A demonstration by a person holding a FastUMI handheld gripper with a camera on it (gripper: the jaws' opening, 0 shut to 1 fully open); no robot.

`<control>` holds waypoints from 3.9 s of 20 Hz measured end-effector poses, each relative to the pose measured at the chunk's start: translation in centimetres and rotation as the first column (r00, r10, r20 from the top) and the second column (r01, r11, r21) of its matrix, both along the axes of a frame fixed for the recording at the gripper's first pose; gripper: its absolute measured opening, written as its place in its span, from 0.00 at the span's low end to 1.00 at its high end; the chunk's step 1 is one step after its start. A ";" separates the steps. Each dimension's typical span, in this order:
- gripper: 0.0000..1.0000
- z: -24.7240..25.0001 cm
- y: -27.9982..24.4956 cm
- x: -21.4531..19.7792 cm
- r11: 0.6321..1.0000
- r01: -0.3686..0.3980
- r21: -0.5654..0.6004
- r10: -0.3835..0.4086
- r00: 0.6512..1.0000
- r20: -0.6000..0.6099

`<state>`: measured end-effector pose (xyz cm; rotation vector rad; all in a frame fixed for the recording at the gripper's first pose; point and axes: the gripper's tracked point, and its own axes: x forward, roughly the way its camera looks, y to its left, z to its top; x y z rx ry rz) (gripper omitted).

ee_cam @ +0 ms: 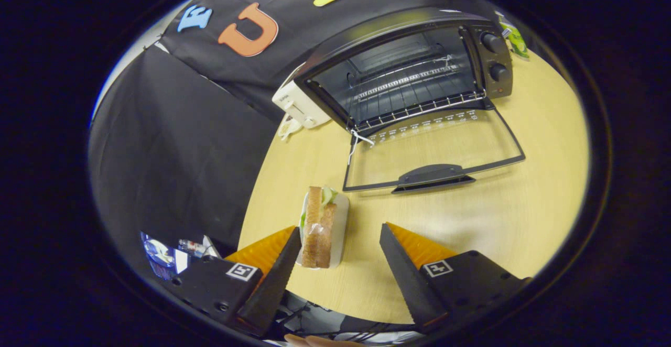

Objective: Open the toaster oven, put the food inside, and close the toaster oven door.

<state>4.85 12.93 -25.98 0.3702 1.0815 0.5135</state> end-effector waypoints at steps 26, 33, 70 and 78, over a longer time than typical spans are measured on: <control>0.46 -2.4 4.4 0.0 0.987 -0.143 0.073 0.154 0.973 -0.170; 0.37 -0.7 4.3 -0.8 0.981 -0.133 0.140 0.153 0.977 -0.148; 0.37 2.2 -6.6 24.0 0.482 0.605 0.633 -0.814 0.577 0.069; 0.37 0.8 -5.7 28.4 0.456 0.666 0.590 -0.847 0.529 0.058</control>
